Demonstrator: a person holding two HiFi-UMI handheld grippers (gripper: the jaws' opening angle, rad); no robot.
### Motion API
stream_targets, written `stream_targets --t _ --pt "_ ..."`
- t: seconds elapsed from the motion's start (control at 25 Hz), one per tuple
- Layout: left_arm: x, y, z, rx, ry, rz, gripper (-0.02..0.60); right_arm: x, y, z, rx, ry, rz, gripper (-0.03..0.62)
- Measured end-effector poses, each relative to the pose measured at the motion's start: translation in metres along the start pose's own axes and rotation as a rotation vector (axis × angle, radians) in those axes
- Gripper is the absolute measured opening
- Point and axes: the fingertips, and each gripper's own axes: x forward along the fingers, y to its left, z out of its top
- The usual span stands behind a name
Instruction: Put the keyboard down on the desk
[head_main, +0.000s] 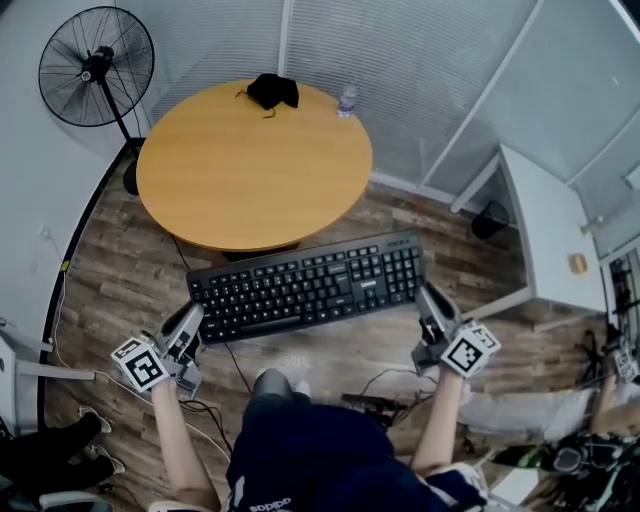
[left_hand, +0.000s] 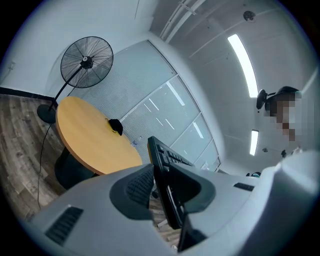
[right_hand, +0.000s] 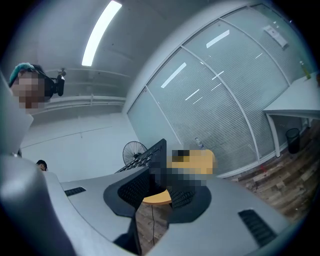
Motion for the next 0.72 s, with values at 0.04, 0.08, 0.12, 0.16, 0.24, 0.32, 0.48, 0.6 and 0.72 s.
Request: stream_targets --t 0.04,0.08,0.12,0.16,0.24,0.32,0.48,0.6,0.72 --pt "0.000 0.000 0.000 0.003 0.001 0.001 0.094 0.000 -0.001 -0.001 0.002 -0.003 0.004 0.091" --pt "0.001 0.000 0.001 0.005 0.000 0.001 0.094 0.001 -0.001 -0.001 0.005 -0.005 0.008 0.091" --pt "0.001 0.000 0.001 0.007 -0.002 0.002 0.094 0.002 -0.002 -0.001 0.008 -0.007 0.012 0.091" --pt "0.001 -0.001 0.002 0.009 -0.005 0.003 0.094 0.003 -0.002 -0.001 0.011 -0.009 0.017 0.091" --pt "0.001 -0.002 0.003 0.014 -0.009 0.006 0.094 0.004 -0.002 -0.001 0.017 -0.012 0.025 0.091" --pt "0.001 -0.003 0.004 0.023 -0.013 0.007 0.094 0.004 -0.002 -0.001 0.017 -0.021 0.030 0.091" --pt "0.000 -0.006 0.007 0.053 -0.019 0.007 0.094 0.005 -0.007 -0.007 0.026 -0.049 0.045 0.091" --pt "0.000 -0.010 0.008 0.081 -0.021 0.012 0.094 0.007 -0.011 -0.011 0.042 -0.069 0.067 0.091" --pt "-0.001 -0.011 0.010 0.102 -0.020 0.022 0.094 0.011 -0.013 -0.013 0.028 -0.072 0.081 0.091"
